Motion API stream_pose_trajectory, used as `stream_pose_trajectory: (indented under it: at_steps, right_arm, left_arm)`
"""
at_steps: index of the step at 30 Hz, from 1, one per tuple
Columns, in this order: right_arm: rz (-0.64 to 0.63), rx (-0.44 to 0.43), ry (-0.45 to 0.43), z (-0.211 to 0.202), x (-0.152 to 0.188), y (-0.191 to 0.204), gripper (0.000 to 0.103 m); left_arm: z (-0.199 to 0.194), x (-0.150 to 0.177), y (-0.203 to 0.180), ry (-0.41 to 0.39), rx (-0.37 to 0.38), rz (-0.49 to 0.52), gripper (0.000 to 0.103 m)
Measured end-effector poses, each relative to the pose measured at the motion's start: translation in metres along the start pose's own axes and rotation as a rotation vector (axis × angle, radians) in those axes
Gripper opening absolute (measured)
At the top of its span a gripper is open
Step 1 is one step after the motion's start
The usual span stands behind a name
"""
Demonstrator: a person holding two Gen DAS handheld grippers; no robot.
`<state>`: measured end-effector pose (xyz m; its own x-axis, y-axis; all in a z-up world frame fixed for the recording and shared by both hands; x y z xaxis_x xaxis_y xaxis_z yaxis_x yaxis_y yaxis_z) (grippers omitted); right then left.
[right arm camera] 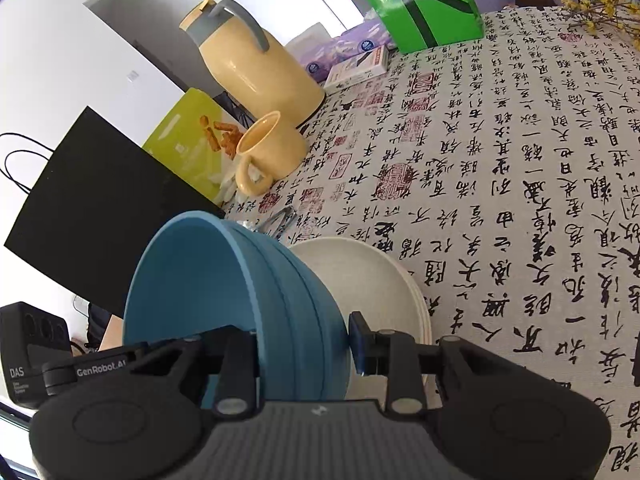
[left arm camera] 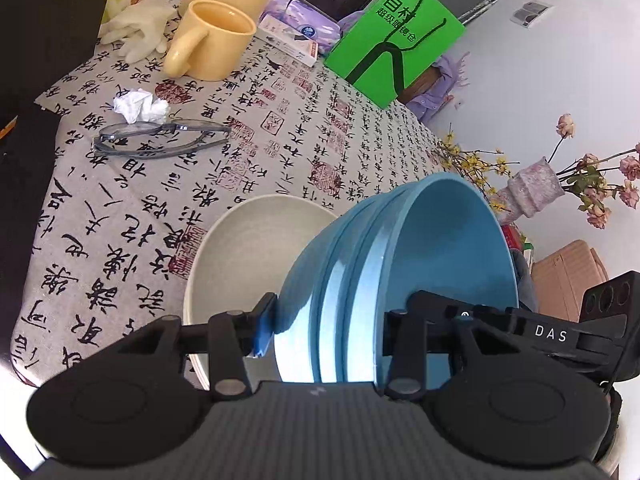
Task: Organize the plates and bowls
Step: 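Lift the blue bowl stack with both grippers and carry it over the plates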
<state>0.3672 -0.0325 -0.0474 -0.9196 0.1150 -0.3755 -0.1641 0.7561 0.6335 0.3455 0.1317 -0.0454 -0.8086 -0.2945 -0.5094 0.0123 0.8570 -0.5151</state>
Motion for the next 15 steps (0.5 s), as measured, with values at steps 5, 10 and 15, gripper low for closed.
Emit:
stream_pose_trajectory:
  at_steps: [5, 10, 15]
  right_arm:
    - [0.020, 0.030, 0.028, 0.012, 0.003, -0.003, 0.029]
    - [0.050, 0.048, 0.039, 0.021, 0.001, -0.011, 0.029]
    - [0.062, 0.046, 0.025, 0.026, -0.005, -0.013, 0.030]
  left_arm:
    - [0.008, 0.003, 0.013, 0.032, 0.007, -0.012, 0.044]
    - [0.017, 0.003, 0.020, 0.043, 0.006, -0.014, 0.043]
    - [0.018, -0.004, 0.025, 0.016, -0.018, -0.011, 0.050]
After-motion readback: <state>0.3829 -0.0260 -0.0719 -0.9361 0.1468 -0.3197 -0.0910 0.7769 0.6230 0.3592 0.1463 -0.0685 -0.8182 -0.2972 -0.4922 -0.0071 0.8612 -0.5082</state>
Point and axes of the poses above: each gripper's, at about its wrist camera, not at the fingertips, and z roughly the way its jaws point, y to its left, x to its underside, the point moved 10 cm from there along z, roughly the way its jaws point, and after that the axes turned 7 degrees about z, right-handed, at the moved point
